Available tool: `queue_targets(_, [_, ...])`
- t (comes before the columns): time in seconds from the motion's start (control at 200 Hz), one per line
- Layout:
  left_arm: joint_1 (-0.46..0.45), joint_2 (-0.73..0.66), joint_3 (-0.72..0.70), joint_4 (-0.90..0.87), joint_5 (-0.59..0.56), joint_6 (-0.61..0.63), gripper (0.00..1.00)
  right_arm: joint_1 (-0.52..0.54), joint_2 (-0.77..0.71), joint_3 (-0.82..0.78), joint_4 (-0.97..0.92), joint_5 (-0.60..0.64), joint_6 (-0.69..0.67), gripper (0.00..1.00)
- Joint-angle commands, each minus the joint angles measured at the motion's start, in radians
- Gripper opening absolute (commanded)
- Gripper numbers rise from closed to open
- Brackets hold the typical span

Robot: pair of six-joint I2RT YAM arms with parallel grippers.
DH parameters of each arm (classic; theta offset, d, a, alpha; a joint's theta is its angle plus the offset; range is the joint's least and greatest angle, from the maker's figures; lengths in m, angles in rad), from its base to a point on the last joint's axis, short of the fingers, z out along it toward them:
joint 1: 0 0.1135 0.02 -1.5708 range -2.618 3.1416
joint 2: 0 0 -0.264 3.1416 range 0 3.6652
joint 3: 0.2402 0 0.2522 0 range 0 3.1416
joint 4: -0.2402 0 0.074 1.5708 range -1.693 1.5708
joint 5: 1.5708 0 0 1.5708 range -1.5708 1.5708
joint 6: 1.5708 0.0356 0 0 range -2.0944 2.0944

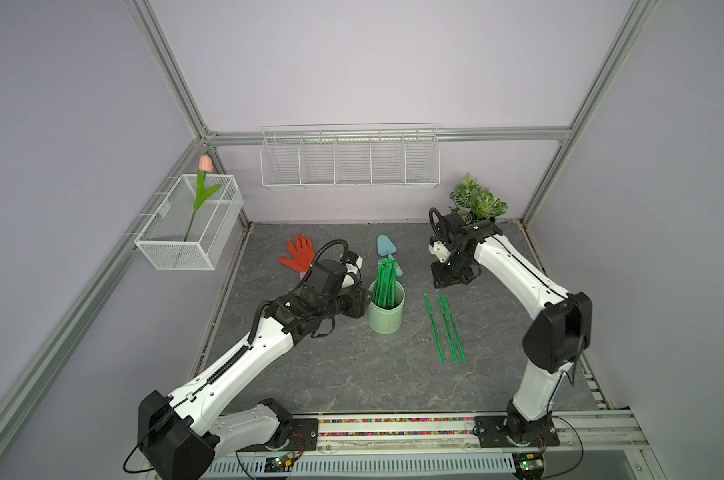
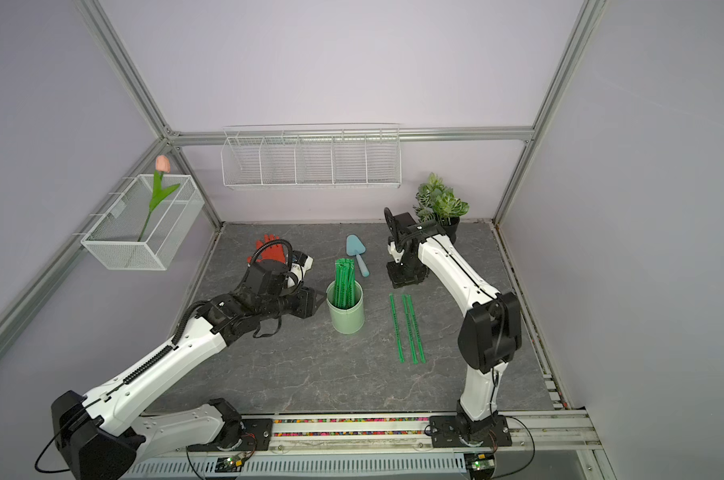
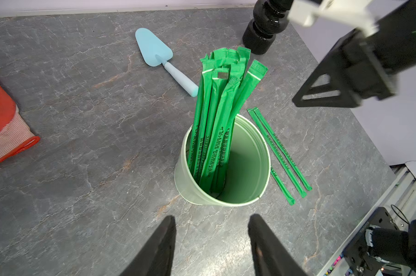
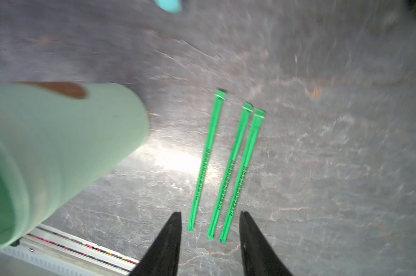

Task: Take the straws out of the storage container
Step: Pick up the straw from the container.

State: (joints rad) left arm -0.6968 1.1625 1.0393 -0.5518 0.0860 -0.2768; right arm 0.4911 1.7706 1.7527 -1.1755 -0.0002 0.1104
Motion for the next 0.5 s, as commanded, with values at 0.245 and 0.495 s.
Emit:
queue_targets(0.245, [-0.003,-0.025,0.013,0.006,-0.008,-0.002,0.53,0.165,-0.103,-0.080,0.203,0.052,0.092,0.45])
queue_targets(0.495, [-0.003,-0.015,0.015,0.004,-0.005,-0.002,0.53,0.184,-0.037,-0.078,0.265,0.021,0.111,0.39])
